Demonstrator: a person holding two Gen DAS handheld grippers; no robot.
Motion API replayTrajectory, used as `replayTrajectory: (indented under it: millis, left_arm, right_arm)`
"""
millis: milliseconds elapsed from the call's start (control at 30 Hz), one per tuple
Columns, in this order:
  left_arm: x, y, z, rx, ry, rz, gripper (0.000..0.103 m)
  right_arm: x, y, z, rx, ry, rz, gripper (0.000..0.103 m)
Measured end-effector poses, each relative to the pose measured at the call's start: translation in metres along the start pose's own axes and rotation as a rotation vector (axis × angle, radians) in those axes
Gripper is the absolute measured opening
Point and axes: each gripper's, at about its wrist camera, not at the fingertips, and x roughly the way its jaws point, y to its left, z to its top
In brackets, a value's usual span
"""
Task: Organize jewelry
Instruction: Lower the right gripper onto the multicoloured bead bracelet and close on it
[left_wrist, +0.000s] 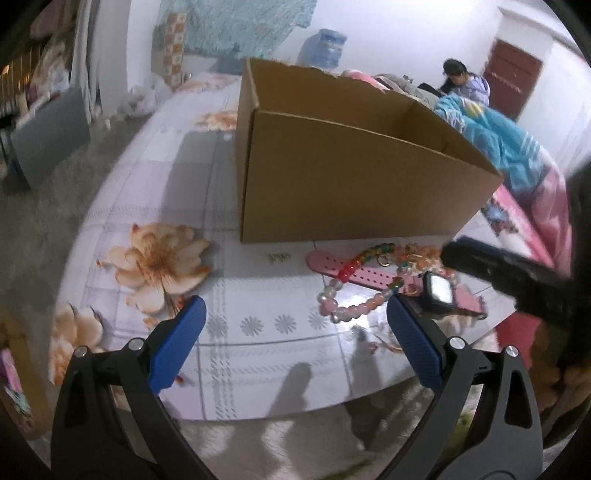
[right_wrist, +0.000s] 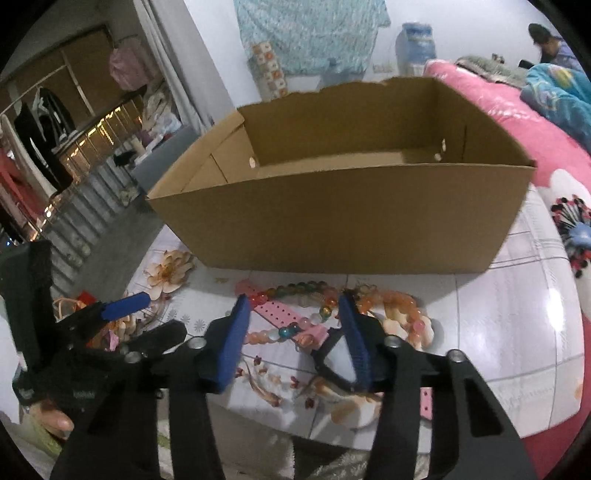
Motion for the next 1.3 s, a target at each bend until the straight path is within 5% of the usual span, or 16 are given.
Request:
replayTrajectory:
  millis: [133, 200, 367, 700, 933, 1033, 1167, 1300]
  left_arm:
    - [0.006, 0.0, -0.003, 0.046, -0.003, 0.014, 0.092]
    - [0.01, -0.001, -0.004, 0.049, 0.013, 0.01, 0.07]
    - [0.027, -0.006, -0.003, 0.081, 0.062, -0.006, 0.046]
    - [0.047, -0.013, 0.003, 0.127, 0.09, -0.037, 0.028]
    - [0.048, -0.018, 0.004, 0.169, 0.081, -0.016, 0.028]
    - [0.05, -0.025, 0.004, 0.23, 0.067, 0.025, 0.027]
    - [0.05, -0.029, 0.004, 0.239, 0.053, 0.002, 0.009]
    - [0.046, -0.029, 0.004, 0.225, 0.038, -0.01, 0.008]
  right_arm:
    - [0.014, -0.004, 0.004, 0.004, 0.058, -0.005, 0.03]
    - [0.021, -0.007, 0.005, 0.008, 0.086, -0.012, 0.026]
    - [0.033, -0.012, 0.003, 0.019, 0.142, -0.035, 0.021]
    - [0.057, -0.011, 0.009, 0.009, 0.206, -0.069, 0.02]
    - [0.068, -0.008, 0.014, -0.012, 0.224, -0.09, 0.018]
    - [0.071, -0.003, 0.014, -0.027, 0.216, -0.101, 0.01]
    - [0.07, -0.003, 0.013, -0.028, 0.197, -0.098, 0.01]
    - [0.059, -0.007, 0.012, -0.029, 0.164, -0.087, 0.009]
